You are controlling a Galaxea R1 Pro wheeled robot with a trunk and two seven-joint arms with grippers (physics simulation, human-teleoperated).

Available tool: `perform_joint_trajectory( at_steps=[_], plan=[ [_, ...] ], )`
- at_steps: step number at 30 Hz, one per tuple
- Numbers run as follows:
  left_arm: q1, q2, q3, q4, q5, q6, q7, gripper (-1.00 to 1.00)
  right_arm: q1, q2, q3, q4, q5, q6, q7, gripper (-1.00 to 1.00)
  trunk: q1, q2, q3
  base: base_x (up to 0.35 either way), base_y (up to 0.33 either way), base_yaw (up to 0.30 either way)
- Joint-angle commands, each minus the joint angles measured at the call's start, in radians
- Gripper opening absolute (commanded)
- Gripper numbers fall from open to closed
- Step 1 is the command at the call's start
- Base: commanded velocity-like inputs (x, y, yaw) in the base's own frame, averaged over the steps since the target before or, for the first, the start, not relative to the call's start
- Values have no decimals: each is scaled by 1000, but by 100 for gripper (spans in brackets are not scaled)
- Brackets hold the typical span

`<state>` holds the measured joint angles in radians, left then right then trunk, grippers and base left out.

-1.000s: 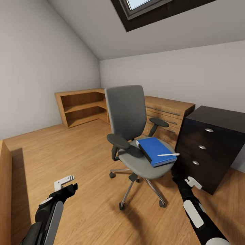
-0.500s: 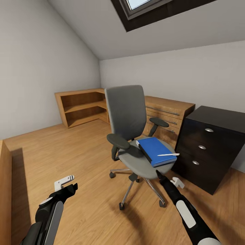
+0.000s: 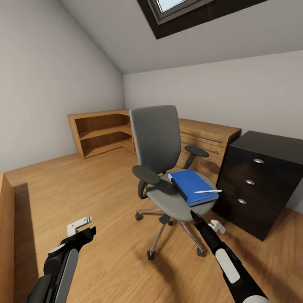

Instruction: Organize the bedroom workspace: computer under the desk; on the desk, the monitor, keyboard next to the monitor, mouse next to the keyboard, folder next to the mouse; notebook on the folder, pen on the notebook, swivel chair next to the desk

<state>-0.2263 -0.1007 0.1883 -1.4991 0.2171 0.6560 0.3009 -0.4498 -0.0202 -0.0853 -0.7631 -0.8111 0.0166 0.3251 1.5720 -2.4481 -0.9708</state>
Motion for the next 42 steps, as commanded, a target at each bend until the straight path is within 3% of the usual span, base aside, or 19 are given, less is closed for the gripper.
perform_joint_trajectory(
  at_steps=[1, 13, 42],
  plan=[
    [-1, -1, 1, -1, 10, 2, 7, 100, 1, 0, -1, 1, -10, 2, 10, 100, 0, 0, -1, 231, 0, 0],
    [0, -1, 2, -1, 11, 2, 7, 100, 2, 0, 26, 1, -8, 2, 11, 100, 0, 0, -1, 165, 0, 0],
    [-1, -1, 1, -1, 11, 2, 7, 100, 2, -1, 27, -1, -8, 2, 11, 100, 0, 0, -1, 229, 0, 0]
  ],
)
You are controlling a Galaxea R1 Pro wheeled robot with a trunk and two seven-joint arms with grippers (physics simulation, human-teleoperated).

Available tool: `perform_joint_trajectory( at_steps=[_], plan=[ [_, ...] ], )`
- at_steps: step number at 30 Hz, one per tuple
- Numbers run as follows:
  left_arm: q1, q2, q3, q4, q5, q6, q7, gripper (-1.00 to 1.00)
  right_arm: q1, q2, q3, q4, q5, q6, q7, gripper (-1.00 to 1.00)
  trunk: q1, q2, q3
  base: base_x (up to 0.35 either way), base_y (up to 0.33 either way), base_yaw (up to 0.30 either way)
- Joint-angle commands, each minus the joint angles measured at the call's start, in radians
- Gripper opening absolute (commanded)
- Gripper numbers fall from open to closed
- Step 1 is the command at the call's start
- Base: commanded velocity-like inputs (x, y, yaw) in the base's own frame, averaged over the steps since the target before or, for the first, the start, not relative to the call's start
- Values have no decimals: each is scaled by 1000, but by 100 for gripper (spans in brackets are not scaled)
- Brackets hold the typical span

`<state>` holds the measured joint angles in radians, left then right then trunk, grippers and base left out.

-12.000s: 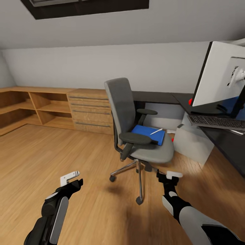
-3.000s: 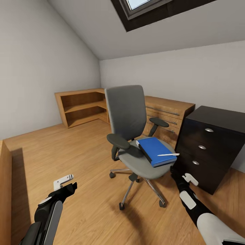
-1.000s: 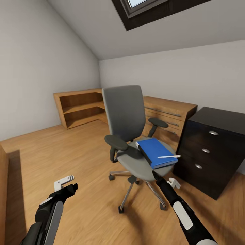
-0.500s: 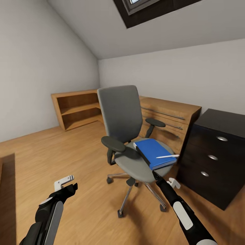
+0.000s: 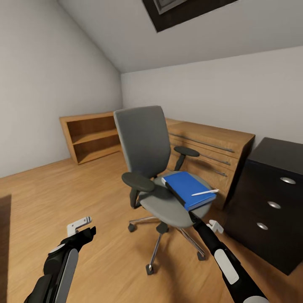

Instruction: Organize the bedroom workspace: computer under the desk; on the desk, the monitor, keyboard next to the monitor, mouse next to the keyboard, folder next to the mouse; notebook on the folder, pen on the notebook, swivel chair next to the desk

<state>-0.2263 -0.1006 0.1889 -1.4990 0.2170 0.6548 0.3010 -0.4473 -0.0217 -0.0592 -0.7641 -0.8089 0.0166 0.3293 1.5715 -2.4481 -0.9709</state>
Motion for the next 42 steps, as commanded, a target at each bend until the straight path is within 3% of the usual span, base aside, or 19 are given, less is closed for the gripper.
perform_joint_trajectory(
  at_steps=[1, 8, 42],
  plan=[
    [0, -1, 1, -1, 10, 3, 7, 100, -1, 0, 1, 0, -10, 2, 7, 100, 0, 0, -1, 304, 0, 0],
    [-1, -1, 0, 0, 11, 3, 7, 100, -1, 0, 1, 0, -10, 1, 7, 100, 0, 0, -1, 257, 0, 0],
    [0, -1, 1, 4, 11, 5, 7, 100, -1, -1, 1, 2, -8, -1, 7, 100, 0, 0, -1, 41, 42, 0]
  ],
)
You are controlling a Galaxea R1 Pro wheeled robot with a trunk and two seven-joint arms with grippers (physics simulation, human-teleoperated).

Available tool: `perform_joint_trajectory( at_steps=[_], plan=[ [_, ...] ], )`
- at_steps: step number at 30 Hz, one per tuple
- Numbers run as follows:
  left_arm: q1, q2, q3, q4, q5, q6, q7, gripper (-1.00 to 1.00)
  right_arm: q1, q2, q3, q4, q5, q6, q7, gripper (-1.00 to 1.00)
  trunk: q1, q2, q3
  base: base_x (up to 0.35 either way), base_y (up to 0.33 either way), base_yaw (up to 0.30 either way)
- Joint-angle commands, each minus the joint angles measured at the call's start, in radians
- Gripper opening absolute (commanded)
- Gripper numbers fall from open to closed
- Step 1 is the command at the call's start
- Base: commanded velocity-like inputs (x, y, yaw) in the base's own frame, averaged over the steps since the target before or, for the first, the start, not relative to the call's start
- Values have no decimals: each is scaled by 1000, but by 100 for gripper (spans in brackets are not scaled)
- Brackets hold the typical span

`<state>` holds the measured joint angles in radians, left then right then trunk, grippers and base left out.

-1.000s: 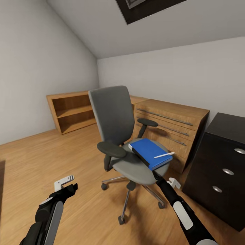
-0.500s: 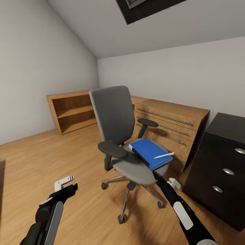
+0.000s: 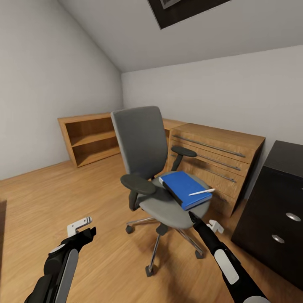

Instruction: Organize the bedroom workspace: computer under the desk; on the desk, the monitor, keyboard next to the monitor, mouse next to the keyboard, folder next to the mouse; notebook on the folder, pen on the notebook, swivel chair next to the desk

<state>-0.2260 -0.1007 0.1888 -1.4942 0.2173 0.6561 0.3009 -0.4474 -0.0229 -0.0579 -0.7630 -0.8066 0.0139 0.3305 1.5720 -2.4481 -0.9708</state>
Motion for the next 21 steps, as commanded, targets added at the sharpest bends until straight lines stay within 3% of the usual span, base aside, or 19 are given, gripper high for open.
perform_joint_trajectory(
  at_steps=[1, 7, 12, 16, 21],
  plan=[
    [-1, -1, 0, 0, 10, 3, 7, 100, -1, 0, 0, 1, -10, 1, 5, 100, 0, 0, -1, 0, 0, 0],
    [0, -1, 0, 6, 10, 3, 7, 100, -1, 0, 0, 1, -10, 1, 5, 100, 0, 0, -1, -66, 0, 0],
    [-1, -1, -23, 23, 10, 2, 8, 100, -1, 0, 0, 1, -10, 1, 4, 100, 0, 0, -1, -24, 0, 0],
    [0, -1, -24, 23, 10, 2, 10, 100, -1, 0, 0, 2, -9, 1, 4, 100, -16, 28, 12, 0, 0, 0],
    [-1, -1, -25, 23, 11, 2, 9, 100, -1, 0, 0, 2, -9, 1, 4, 100, -16, 28, 12, 0, 0, 0]
  ],
)
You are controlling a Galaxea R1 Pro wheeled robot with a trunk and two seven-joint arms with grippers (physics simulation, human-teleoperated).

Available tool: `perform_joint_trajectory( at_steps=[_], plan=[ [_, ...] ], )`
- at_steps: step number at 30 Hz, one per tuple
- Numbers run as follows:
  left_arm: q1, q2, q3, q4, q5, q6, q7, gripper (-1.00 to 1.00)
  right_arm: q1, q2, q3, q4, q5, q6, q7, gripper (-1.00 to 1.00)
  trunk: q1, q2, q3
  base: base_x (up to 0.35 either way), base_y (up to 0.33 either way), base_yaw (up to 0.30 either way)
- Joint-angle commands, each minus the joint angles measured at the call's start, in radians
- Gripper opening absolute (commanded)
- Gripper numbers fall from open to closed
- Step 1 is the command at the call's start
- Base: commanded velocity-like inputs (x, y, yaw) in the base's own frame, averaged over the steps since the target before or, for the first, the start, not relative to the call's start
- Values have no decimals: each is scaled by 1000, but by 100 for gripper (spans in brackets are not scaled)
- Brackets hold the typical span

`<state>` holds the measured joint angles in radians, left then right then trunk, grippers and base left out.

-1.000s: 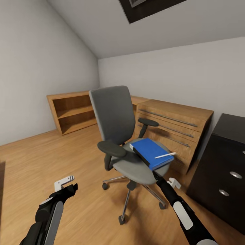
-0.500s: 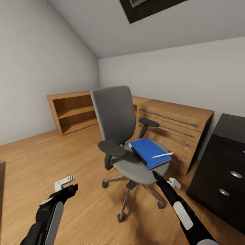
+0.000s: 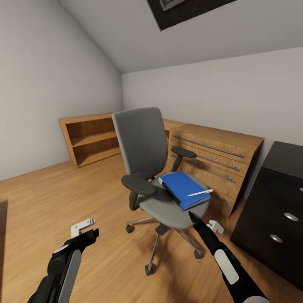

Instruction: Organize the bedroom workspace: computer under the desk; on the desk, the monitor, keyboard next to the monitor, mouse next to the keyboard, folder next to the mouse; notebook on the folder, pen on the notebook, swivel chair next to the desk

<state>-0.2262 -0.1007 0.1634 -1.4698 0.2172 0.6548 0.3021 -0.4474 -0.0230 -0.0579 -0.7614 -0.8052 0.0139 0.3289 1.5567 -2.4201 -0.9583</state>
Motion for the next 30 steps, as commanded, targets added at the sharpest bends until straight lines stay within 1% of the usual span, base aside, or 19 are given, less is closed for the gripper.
perform_joint_trajectory(
  at_steps=[1, 18, 21, 30],
  plan=[
    [0, -1, 1, -1, 11, 3, 7, 100, -1, 0, 0, 1, -10, 1, 6, 100, 0, 0, -1, 0, 0, 0],
    [0, -1, 1, -1, 10, 3, 6, 100, -1, -1, 0, 1, -9, 1, 2, 100, 0, 0, -1, -2, 0, 0],
    [0, -1, 1, 0, 10, 3, 6, 100, -1, -1, 0, 2, -9, 1, 2, 100, 0, 0, -1, -227, 0, 0],
    [0, -1, 1, -1, 10, 3, 6, 100, -1, -2, 0, 2, -9, 1, 4, 100, 0, 0, -1, -325, 0, 0]
  ],
)
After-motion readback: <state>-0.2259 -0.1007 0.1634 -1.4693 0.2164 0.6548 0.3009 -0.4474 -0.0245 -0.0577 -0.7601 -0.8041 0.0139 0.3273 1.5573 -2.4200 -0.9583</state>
